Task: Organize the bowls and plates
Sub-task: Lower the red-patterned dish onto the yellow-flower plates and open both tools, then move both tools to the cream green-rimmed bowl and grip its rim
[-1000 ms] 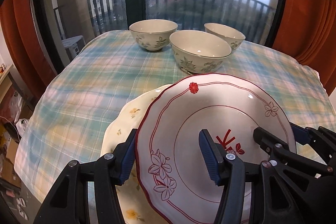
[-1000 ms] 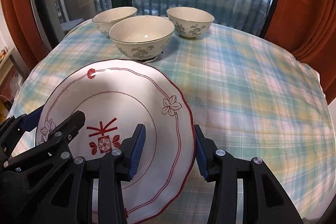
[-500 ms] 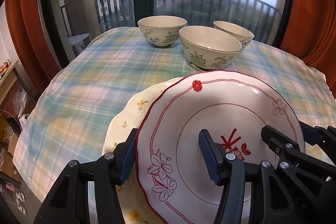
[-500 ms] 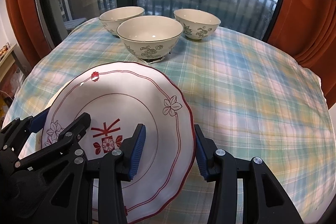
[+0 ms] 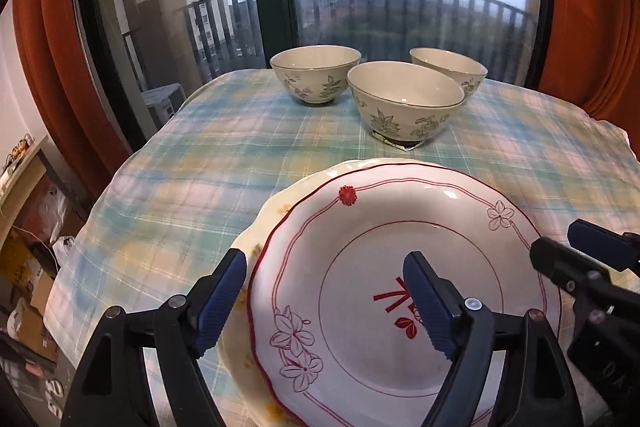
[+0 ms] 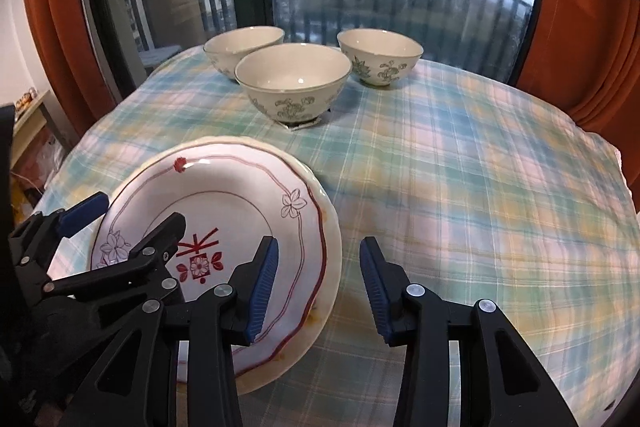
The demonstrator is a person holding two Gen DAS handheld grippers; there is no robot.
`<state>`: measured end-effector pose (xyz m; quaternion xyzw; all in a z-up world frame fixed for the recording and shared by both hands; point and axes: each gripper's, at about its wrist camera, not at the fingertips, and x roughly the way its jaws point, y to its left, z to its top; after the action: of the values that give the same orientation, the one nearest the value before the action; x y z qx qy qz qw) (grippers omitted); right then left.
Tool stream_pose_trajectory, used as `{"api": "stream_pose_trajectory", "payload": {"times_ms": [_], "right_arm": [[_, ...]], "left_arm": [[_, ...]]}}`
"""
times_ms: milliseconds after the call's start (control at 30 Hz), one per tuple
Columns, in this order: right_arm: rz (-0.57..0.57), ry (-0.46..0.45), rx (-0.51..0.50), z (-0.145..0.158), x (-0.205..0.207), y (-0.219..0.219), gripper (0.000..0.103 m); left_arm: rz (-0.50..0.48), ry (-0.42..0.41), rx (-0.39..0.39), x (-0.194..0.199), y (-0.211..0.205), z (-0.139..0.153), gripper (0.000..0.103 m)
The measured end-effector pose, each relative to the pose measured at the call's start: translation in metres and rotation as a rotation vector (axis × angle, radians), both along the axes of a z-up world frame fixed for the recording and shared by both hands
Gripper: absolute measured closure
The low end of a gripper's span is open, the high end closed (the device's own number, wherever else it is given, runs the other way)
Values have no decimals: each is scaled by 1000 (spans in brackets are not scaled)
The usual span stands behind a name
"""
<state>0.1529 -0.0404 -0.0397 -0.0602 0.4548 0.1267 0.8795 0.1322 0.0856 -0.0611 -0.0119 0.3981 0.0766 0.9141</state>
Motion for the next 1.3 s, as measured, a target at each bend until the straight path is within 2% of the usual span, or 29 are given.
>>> {"api": "stream_pose_trajectory", "payload": {"times_ms": [67,233,733,800,967,1067,1300], "right_arm": [[13,-6,0,1,0,2,70],[25,44,11,-11,7,7,75],[7,36,-28,-18,13,24,74],[19,34,-34,-18,13,23,72],[-17,-9,-25,-6,13,13,42],[-30,-23,-7,2,15,6,36],[-70,-59,-9,25,31,-4,32]], "left_arm": [[-4,11,-16,1,2,0,20],[-18,11,-27,0,4,-1,19],[-12,16,-19,-2,11,0,19],[-8,9,-25,-3,12,4,19],[9,-29,-19,-5,16,17,16],[7,-51,-19,-2,17,26,13],[-7,-100,-24,21,12,50,9]]}}
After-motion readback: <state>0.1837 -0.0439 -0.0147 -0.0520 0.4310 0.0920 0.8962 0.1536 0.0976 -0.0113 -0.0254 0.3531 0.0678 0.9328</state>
